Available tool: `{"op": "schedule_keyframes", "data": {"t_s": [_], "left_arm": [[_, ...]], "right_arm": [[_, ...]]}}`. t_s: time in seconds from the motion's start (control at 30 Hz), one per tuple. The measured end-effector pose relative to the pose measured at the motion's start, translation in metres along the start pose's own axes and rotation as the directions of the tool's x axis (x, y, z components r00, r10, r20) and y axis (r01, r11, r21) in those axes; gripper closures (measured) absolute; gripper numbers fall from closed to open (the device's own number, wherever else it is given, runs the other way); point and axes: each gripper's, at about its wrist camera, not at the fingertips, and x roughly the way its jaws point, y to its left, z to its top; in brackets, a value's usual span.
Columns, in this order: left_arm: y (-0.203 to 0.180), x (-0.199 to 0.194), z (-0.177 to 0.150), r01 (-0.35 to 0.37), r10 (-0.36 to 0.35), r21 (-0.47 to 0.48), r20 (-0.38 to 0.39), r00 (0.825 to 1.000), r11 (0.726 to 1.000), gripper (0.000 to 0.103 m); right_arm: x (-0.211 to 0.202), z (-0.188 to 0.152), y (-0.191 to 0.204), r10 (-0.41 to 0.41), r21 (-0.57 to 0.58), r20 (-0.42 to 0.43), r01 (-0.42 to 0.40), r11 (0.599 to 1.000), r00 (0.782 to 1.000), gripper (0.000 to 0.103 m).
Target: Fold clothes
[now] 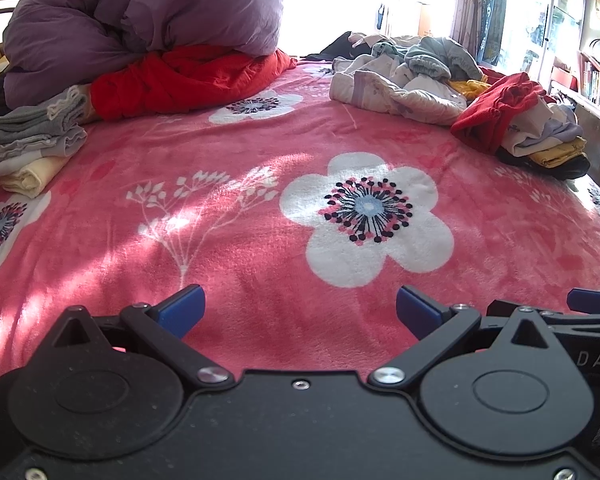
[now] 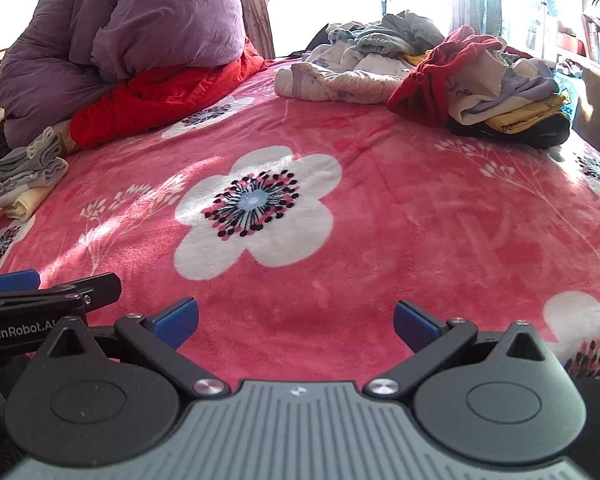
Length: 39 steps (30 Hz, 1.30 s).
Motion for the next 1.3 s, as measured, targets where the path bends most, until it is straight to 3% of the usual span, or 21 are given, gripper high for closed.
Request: {"op": "schedule_keyframes", "data": {"t_s": [0.13, 0.33, 0.43, 0.57, 0.63, 0.67, 0.77, 0.8, 0.93, 1.07, 1.17, 1.3], "left_arm": [[-0.001, 0.000, 0.003, 0.012, -0.012, 0.010, 0.003, 1.000, 1.000, 0.000], [-0.008, 0.003, 0.024, 0.133, -0.132, -0.012, 0.050, 0.990, 0.991, 0.000], [-0.021, 0.006, 0.039, 0.202, -0.202, 0.006, 0.080, 0.976, 0.979, 0.000], [-0.047, 0.014, 0.064, 0.324, -0.329, 0.067, 0.107, 0.938, 0.944, 0.000], [-0.064, 0.021, 0.078, 0.348, -0.361, 0.114, 0.120, 0.925, 0.931, 0.000], [-0.072, 0.025, 0.083, 0.347, -0.365, 0.139, 0.129, 0.922, 0.927, 0.000], [-0.108, 0.049, 0.101, 0.352, -0.363, 0.244, 0.002, 0.932, 0.904, 0.000], [-0.117, 0.054, 0.105, 0.355, -0.371, 0.262, 0.015, 0.928, 0.898, 0.000], [-0.146, 0.092, 0.121, 0.385, -0.382, 0.245, -0.064, 0.922, 0.890, 0.000], [-0.169, 0.120, 0.140, 0.364, -0.372, 0.231, -0.013, 0.928, 0.902, 0.003], [-0.187, 0.134, 0.158, 0.369, -0.390, 0.239, 0.046, 0.920, 0.898, 0.003], [-0.210, 0.156, 0.179, 0.365, -0.401, 0.262, 0.101, 0.910, 0.894, 0.008]], "right_arm": [[0.000, 0.000, -0.002, 0.010, -0.003, 0.026, -0.009, 1.000, 1.000, 0.000], [-0.001, 0.015, -0.023, 0.006, 0.035, 0.106, -0.010, 0.999, 0.994, 0.000], [0.002, 0.025, -0.041, 0.001, 0.078, 0.129, -0.011, 0.997, 0.992, 0.000], [0.004, 0.039, -0.071, 0.000, 0.126, 0.179, -0.023, 0.992, 0.984, 0.000], [0.007, 0.046, -0.085, -0.002, 0.109, 0.222, -0.023, 0.994, 0.975, 0.000], [0.011, 0.048, -0.093, -0.011, 0.105, 0.236, -0.015, 0.994, 0.972, 0.000], [0.026, 0.055, -0.119, -0.031, 0.107, 0.266, 0.002, 0.994, 0.963, 0.000], [0.032, 0.056, -0.129, -0.035, 0.119, 0.269, 0.003, 0.993, 0.962, 0.000], [0.049, 0.051, -0.161, -0.090, 0.186, 0.314, 0.032, 0.982, 0.945, 0.000], [0.056, 0.047, -0.186, -0.074, 0.290, 0.320, -0.023, 0.957, 0.945, 0.000], [0.057, 0.045, -0.188, -0.077, 0.287, 0.355, -0.030, 0.958, 0.932, 0.000], [0.063, 0.048, -0.191, -0.059, 0.301, 0.353, -0.053, 0.952, 0.934, 0.000]]}}
